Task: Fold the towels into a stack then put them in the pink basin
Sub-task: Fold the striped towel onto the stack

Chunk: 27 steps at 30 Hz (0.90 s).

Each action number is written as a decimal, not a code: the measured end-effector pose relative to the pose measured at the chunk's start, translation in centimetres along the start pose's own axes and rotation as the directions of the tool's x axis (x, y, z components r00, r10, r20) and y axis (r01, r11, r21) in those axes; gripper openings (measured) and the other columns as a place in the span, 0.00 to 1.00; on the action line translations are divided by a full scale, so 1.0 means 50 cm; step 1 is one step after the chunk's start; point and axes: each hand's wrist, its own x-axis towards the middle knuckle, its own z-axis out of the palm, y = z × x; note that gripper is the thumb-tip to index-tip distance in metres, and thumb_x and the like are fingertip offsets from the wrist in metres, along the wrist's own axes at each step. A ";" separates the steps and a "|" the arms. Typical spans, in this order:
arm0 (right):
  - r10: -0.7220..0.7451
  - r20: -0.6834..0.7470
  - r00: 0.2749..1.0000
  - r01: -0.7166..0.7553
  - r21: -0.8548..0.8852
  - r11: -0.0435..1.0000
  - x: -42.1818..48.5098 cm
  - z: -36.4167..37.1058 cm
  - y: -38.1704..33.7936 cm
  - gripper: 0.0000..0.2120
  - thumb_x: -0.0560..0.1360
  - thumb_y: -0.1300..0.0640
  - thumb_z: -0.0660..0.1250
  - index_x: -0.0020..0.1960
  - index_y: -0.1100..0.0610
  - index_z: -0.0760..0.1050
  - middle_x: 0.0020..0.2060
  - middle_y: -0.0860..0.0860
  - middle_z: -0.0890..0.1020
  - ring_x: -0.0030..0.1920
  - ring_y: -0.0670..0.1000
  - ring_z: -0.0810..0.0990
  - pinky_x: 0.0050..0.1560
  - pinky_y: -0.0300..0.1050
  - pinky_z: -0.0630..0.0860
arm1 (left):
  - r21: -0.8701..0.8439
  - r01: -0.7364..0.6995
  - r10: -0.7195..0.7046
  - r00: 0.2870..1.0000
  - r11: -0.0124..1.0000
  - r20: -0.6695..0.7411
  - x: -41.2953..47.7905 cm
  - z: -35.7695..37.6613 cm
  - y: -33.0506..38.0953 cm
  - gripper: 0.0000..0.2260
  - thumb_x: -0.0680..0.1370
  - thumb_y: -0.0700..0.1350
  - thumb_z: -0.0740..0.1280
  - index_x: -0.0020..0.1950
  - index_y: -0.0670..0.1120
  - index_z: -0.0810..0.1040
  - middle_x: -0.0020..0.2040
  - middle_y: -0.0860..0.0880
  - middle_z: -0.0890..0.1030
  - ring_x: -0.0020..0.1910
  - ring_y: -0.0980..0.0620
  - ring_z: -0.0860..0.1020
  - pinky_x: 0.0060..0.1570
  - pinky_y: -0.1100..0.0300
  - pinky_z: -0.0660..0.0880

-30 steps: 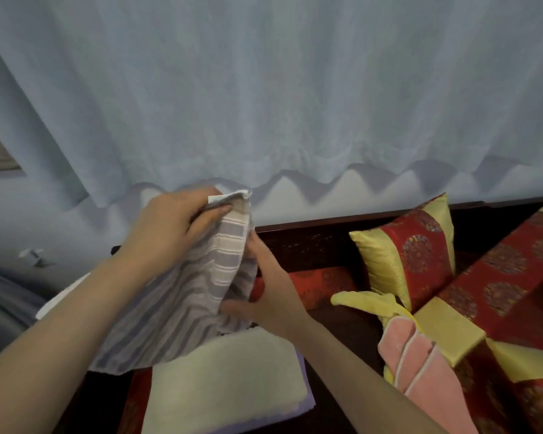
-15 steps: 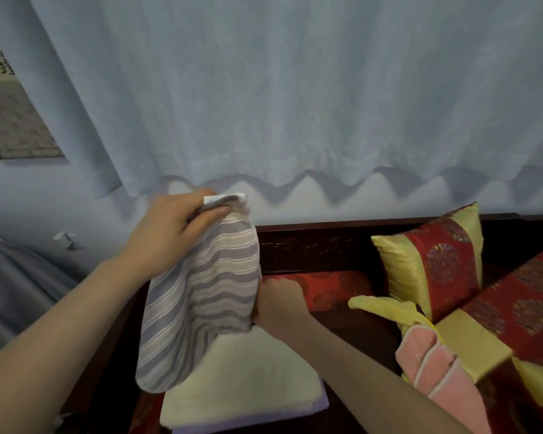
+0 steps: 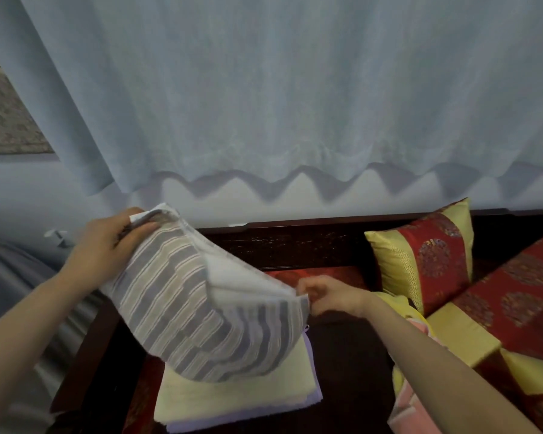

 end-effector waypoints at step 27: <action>-0.602 -0.589 0.539 0.315 -0.522 0.793 0.077 -0.006 -0.304 0.06 0.69 0.55 0.74 0.43 0.57 0.83 0.37 0.44 0.80 0.42 0.46 0.76 0.47 0.41 0.71 | -0.135 0.132 -0.007 0.739 0.982 0.673 0.035 0.069 0.064 0.23 0.58 0.68 0.74 0.42 0.53 0.82 0.40 0.53 0.84 0.41 0.57 0.82 0.44 0.60 0.77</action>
